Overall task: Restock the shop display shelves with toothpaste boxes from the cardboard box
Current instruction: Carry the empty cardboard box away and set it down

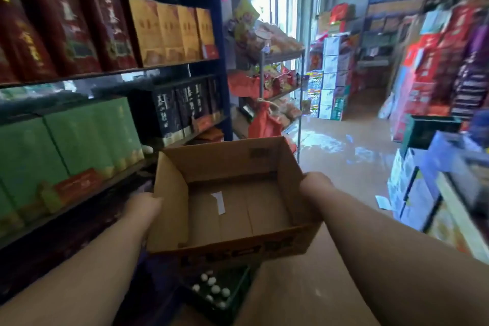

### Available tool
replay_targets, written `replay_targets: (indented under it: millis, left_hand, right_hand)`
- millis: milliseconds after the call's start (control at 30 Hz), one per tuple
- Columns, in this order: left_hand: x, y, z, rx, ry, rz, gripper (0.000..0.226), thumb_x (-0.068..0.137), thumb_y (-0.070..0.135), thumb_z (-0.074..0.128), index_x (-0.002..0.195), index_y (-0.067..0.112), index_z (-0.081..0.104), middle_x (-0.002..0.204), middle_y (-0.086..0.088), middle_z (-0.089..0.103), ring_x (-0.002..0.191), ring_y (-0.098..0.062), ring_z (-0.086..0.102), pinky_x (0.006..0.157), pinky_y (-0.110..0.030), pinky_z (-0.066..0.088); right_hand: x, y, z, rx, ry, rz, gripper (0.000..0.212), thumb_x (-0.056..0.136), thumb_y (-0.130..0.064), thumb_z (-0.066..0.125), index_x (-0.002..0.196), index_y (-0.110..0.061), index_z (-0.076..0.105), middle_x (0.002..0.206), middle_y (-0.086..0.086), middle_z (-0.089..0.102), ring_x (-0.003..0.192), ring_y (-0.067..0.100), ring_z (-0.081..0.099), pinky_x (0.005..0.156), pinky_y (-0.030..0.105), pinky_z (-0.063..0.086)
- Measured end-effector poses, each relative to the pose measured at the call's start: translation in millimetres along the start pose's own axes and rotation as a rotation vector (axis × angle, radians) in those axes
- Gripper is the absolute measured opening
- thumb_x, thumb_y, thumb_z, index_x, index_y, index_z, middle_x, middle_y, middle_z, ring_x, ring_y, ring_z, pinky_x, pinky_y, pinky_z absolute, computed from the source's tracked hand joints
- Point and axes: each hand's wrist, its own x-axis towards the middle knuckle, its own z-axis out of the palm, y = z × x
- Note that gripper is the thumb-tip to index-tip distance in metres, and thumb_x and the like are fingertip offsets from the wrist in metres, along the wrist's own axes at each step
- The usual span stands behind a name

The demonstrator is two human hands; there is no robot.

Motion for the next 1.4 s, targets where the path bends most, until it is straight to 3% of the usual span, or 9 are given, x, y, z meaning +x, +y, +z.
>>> replay_targets:
  millis: [67,133,333,433,633,967,1100,1233,1400]
  left_hand:
    - [14,44,24,-0.004,-0.015,0.044,0.038,0.095,0.025,0.049,0.125,0.003,0.058,0.123,-0.018,0.061,0.102,-0.033,0.061,0.078,-0.026,0.046]
    - [31,85,49,-0.029,-0.029,0.083,0.040,0.092,0.028,0.051,0.124,0.005,0.060,0.121,-0.019,0.062,0.106,-0.035,0.060,0.089,-0.033,0.049]
    - [95,196,135,-0.104,-0.150,0.222,0.040,0.088,0.027,0.053,0.117,0.001,0.061,0.114,-0.021,0.064,0.102,-0.038,0.062,0.092,-0.040,0.051]
    - [127,260,179,-0.062,-0.186,0.267,0.035,0.092,0.024,0.050,0.119,0.003,0.060,0.120,-0.021,0.062,0.107,-0.038,0.059,0.093,-0.038,0.049]
    - [189,401,263,-0.032,-0.265,0.354,0.038,0.093,0.021,0.051,0.126,0.003,0.058,0.126,-0.020,0.059,0.112,-0.036,0.058,0.089,-0.032,0.048]
    - [262,623,390,-0.001,-0.374,0.493,0.042,0.097,0.028,0.047,0.130,0.004,0.056,0.130,-0.021,0.057,0.119,-0.037,0.055,0.100,-0.036,0.045]
    - [304,713,446,-0.015,-0.350,0.478,0.041,0.097,0.029,0.046,0.126,0.003,0.059,0.125,-0.021,0.059,0.113,-0.037,0.057,0.096,-0.036,0.047]
    - [352,803,482,-0.043,-0.329,0.454,0.042,0.098,0.034,0.044,0.124,0.005,0.058,0.127,-0.020,0.058,0.116,-0.036,0.056,0.098,-0.035,0.045]
    - [418,903,519,-0.080,-0.293,0.400,0.046,0.096,0.031,0.049,0.128,-0.002,0.053,0.131,-0.022,0.056,0.121,-0.037,0.052,0.098,-0.037,0.043]
  right_hand:
    - [30,23,-22,0.017,0.032,0.035,0.035,0.097,-0.017,0.043,0.127,-0.007,0.058,0.125,0.014,0.060,0.115,0.030,0.058,0.089,0.032,0.047]
    - [54,43,-40,0.031,0.035,0.072,0.034,0.095,-0.015,0.044,0.123,-0.007,0.061,0.122,0.015,0.061,0.113,0.031,0.059,0.088,0.031,0.047]
    - [150,94,-83,-0.050,0.114,0.184,0.037,0.094,-0.011,0.043,0.127,-0.007,0.059,0.129,0.015,0.058,0.118,0.032,0.056,0.089,0.031,0.044]
    - [203,109,-99,-0.044,0.172,0.246,0.038,0.097,-0.010,0.039,0.131,-0.004,0.054,0.133,0.015,0.055,0.123,0.031,0.053,0.098,0.032,0.043]
    - [318,141,-140,-0.052,0.268,0.390,0.037,0.096,-0.007,0.039,0.130,-0.009,0.055,0.135,0.010,0.055,0.124,0.028,0.052,0.096,0.030,0.042]
    - [535,220,-220,0.146,0.422,0.640,0.042,0.096,-0.016,0.038,0.135,-0.012,0.052,0.140,0.011,0.050,0.128,0.033,0.048,0.104,0.037,0.039]
    - [648,244,-257,0.231,0.528,0.646,0.041,0.094,-0.017,0.042,0.132,-0.010,0.055,0.137,0.014,0.053,0.127,0.033,0.049,0.104,0.035,0.039]
    - [749,239,-310,0.204,0.524,0.561,0.035,0.089,-0.012,0.050,0.120,-0.010,0.065,0.123,0.015,0.063,0.113,0.034,0.060,0.091,0.035,0.048]
    - [884,228,-356,0.222,0.534,0.549,0.039,0.092,-0.021,0.048,0.128,-0.009,0.058,0.126,0.016,0.060,0.110,0.034,0.060,0.088,0.034,0.050]
